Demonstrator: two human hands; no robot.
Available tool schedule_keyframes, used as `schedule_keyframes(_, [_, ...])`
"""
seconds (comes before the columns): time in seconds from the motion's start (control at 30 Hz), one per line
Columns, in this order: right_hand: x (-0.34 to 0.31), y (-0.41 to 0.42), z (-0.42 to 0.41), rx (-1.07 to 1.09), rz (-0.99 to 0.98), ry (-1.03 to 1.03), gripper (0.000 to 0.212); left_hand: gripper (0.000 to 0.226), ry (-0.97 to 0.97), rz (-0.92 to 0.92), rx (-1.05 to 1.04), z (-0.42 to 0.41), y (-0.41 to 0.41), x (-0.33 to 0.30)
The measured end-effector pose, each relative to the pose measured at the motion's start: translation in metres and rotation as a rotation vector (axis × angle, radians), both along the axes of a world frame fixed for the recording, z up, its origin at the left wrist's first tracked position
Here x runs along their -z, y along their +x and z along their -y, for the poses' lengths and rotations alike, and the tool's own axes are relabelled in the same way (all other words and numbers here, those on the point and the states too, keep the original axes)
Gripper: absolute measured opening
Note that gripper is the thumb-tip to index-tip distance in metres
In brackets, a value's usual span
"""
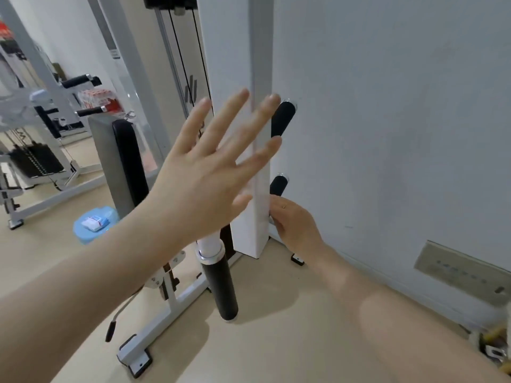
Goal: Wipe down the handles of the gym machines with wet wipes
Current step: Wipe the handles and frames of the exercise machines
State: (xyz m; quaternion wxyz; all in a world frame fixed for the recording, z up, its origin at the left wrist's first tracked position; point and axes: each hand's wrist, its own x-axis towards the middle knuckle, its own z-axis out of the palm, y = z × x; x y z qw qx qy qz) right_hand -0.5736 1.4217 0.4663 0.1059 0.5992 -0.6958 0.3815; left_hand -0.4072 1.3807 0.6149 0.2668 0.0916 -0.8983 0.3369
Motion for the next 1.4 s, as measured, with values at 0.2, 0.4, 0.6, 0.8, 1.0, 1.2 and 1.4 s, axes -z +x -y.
schedule_keyframes(0.2, [0.001, -0.048, 0.013, 0.1, -0.053, -0.045, 0.038, 0.063, -0.186, 0.054, -0.082, -0.013, -0.029, -0.027])
schedule_keyframes(0.4, [0.002, -0.054, -0.003, -0.189, -0.316, -0.142, 0.038, 0.067, -0.15, 0.053, -0.148, -0.025, -0.032, -0.018])
schedule_keyframes(0.6, [0.001, -0.043, 0.001, -0.02, -0.183, -0.154, 0.028, 0.057, -0.218, 0.02, -0.166, -0.027, -0.043, -0.015])
schedule_keyframes(0.8, [0.022, -0.069, 0.002, 0.037, -0.113, -0.131, 0.041, 0.033, -0.36, -0.078, -0.103, -0.023, -0.052, -0.006])
schedule_keyframes(1.0, [0.025, -0.058, 0.002, -0.18, -0.252, -0.119, 0.042, 0.012, -0.396, 0.02, 0.012, -0.012, -0.06, -0.005])
schedule_keyframes(1.2, [0.033, -0.07, 0.006, 0.116, 0.055, -0.09, 0.044, 0.01, -0.407, 0.093, 0.093, -0.001, -0.056, -0.002])
schedule_keyframes(1.4, [0.032, -0.062, 0.003, -0.008, -0.038, -0.1, 0.048, 0.014, -0.384, 0.133, 0.105, 0.003, -0.044, -0.004])
